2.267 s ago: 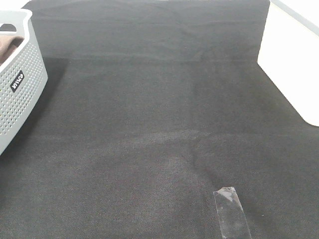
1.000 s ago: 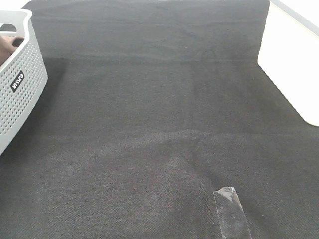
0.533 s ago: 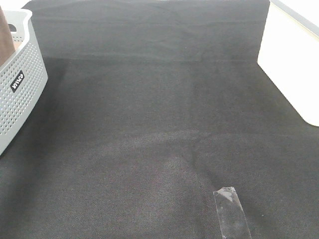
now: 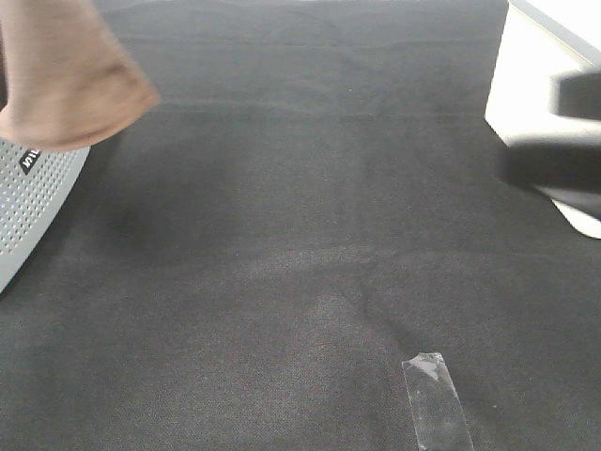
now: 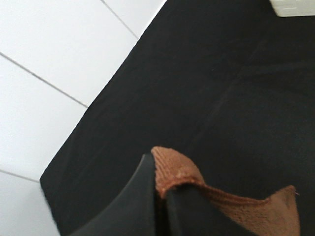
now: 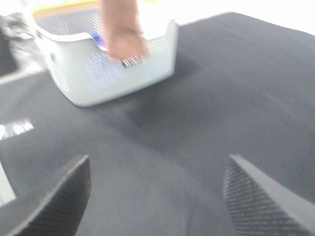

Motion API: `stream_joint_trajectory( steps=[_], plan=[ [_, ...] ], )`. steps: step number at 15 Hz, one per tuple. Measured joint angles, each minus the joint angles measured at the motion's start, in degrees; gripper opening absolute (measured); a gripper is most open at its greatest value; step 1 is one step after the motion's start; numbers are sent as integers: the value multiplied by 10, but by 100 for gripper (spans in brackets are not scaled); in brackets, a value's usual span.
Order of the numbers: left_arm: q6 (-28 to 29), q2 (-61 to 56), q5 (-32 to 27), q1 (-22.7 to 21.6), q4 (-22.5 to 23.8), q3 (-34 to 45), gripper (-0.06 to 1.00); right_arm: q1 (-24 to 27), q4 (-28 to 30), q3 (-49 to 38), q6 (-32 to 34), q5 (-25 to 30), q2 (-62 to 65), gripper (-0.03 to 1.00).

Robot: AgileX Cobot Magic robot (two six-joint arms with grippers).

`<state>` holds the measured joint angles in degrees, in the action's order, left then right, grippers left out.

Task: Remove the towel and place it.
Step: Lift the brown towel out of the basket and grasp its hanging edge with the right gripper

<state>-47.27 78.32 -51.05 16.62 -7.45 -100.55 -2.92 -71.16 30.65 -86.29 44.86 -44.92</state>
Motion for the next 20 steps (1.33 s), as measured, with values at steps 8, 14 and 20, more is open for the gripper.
stream_joint_trajectory(
  steps=[8,14,20],
  plan=[
    [17,36,46,107,-1,0,0,-76,-187,132,-237,29,-323,79],
    [30,59,103,169,-1,0,0,-170,-187,224,-237,40,-465,79],
    [30,73,119,192,-4,0,0,-174,-193,257,-237,46,-513,79]
  ],
)
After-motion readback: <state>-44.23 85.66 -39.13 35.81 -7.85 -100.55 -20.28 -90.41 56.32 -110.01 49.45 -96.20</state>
